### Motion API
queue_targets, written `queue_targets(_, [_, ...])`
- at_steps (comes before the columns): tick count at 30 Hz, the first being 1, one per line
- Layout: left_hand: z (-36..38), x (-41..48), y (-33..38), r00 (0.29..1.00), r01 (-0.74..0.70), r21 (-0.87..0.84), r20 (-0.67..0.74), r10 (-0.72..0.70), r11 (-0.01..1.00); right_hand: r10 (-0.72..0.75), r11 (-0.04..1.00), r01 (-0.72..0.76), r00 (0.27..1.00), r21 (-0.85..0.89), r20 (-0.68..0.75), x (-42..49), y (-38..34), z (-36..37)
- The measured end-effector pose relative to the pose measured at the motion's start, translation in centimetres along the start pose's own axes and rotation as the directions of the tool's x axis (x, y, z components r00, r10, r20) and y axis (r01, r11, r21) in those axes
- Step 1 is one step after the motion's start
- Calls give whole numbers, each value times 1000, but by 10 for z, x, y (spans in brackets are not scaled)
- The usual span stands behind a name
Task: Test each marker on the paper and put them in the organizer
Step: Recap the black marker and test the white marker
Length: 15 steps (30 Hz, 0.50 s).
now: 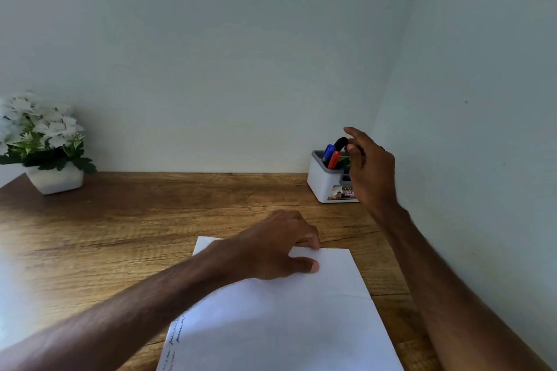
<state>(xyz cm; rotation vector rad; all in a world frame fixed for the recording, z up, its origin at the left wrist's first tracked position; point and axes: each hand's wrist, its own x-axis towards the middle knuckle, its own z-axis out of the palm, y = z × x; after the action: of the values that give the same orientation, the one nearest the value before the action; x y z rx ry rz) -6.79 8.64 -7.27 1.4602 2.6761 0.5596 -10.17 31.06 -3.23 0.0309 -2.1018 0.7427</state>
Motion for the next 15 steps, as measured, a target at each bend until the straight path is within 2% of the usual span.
queue_targets(4, [1, 1, -2, 1000, -3, -2, -1, 3, 1000, -1, 1000, 1, 997, 0, -79, -3, -5, -1])
queue_targets(9, [0, 1, -2, 1000, -9, -4, 2, 9, 1000, -97, 994, 85, 966, -61, -240, -5, -20, -9])
queue_targets(15, [0, 1, 0, 1000, -11, -4, 5, 11, 1000, -191, 979, 204, 916, -1, -352, -27, -51, -25])
